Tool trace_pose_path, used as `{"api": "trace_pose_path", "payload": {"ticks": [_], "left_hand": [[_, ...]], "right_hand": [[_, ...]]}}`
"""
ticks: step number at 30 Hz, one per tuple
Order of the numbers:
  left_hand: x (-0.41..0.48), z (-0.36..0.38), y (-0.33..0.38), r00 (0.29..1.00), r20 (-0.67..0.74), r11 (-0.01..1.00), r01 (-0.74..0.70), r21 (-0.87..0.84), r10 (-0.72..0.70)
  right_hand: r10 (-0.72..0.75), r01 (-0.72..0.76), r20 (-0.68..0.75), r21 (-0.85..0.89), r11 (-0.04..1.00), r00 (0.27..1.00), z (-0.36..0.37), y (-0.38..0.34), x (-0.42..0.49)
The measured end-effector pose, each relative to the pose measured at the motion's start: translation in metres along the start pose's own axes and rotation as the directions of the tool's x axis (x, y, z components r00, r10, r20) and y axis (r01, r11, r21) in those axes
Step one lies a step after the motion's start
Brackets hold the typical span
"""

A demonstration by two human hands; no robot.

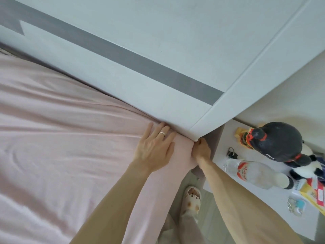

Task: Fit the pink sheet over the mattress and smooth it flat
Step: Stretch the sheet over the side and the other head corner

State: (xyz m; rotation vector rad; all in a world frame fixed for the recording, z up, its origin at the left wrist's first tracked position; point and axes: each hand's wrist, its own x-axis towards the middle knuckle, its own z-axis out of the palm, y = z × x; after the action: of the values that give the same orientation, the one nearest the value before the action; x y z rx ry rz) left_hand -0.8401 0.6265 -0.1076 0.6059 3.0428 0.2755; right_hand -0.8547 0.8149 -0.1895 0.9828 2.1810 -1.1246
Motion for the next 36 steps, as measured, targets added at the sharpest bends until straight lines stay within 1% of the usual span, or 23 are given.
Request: {"api": "trace_pose_path", "payload": {"ticks": [3,5,7,9,10,11,12,13,15,17,18,21,24,27,29,32,36], "left_hand": [[-0.015,-0.004,-0.016,0.998,0.027,0.999,0.048,-0.002,-0.048],[-0.031,-0.006,-0.03,0.995,0.054,0.996,0.084,0.013,-0.085],[-0.051,-0.008,-0.041,0.984,0.072,0.986,0.165,0.016,-0.166],[-0.069,-0.01,-0.048,0.967,0.074,0.97,0.242,0.016,-0.243],[-0.078,-0.011,-0.05,0.961,0.078,0.964,0.266,0.017,-0.266],[-0.087,-0.014,-0.051,0.954,0.086,0.958,0.287,0.014,-0.287],[-0.095,-0.017,-0.052,0.946,0.102,0.951,0.309,0.01,-0.308],[-0.103,-0.023,-0.054,0.937,0.121,0.944,0.33,0.009,-0.329],[-0.112,-0.035,-0.062,0.916,0.162,0.928,0.371,0.009,-0.368],[-0.117,-0.049,-0.074,0.886,0.199,0.903,0.429,-0.009,-0.419],[-0.12,-0.057,-0.084,0.867,0.214,0.886,0.463,-0.016,-0.449],[-0.13,-0.071,-0.113,0.788,0.244,0.806,0.59,-0.038,-0.565],[-0.151,-0.079,-0.149,0.69,0.239,0.698,0.713,-0.061,-0.683],[-0.178,-0.081,-0.184,0.56,0.282,0.569,0.82,-0.057,-0.779],[-0.196,-0.083,-0.202,0.488,0.314,0.491,0.868,-0.075,-0.815],[-0.213,-0.085,-0.225,0.42,0.335,0.424,0.903,-0.065,-0.843],[-0.211,-0.088,-0.25,0.321,0.358,0.307,0.947,-0.097,-0.877]], "right_hand": [[0.017,-0.017,-0.021,-0.011,1.0,1.0,0.003,-0.001,0.001],[0.058,-0.059,-0.04,-0.028,0.998,0.998,0.002,-0.005,-0.004],[0.091,-0.093,-0.064,-0.03,0.995,0.994,0.0,-0.007,-0.013],[0.063,-0.066,-0.144,-0.014,0.998,0.988,-0.001,-0.007,-0.036],[0.008,-0.011,-0.212,-0.013,1.0,0.977,0.0,-0.008,-0.051],[-0.091,0.085,-0.283,-0.035,0.996,0.955,0.001,-0.01,-0.071],[-0.226,0.208,-0.332,-0.087,0.974,0.916,0.005,-0.01,-0.09],[-0.368,0.338,-0.334,-0.148,0.93,0.868,0.009,-0.017,-0.114],[-0.604,0.547,-0.249,-0.262,0.795,0.757,0.024,-0.035,-0.154],[-0.755,0.692,-0.101,-0.336,0.638,0.647,0.044,-0.055,-0.179],[-0.793,0.738,-0.027,-0.347,0.578,0.608,0.055,-0.068,-0.186],[-0.833,0.803,0.137,-0.389,0.452,0.536,0.079,-0.101,-0.191],[-0.827,0.822,0.231,-0.411,0.394,0.512,0.101,-0.136,-0.179],[-0.809,0.818,0.279,-0.439,0.372,0.517,0.124,-0.176,-0.167],[-0.796,0.818,0.311,-0.452,0.357,0.52,0.142,-0.205,-0.162],[-0.777,0.857,0.416,-0.422,0.296,0.473,0.173,-0.25,-0.157],[-0.705,0.852,0.514,-0.455,0.259,0.489,0.215,-0.307,-0.155]]}}
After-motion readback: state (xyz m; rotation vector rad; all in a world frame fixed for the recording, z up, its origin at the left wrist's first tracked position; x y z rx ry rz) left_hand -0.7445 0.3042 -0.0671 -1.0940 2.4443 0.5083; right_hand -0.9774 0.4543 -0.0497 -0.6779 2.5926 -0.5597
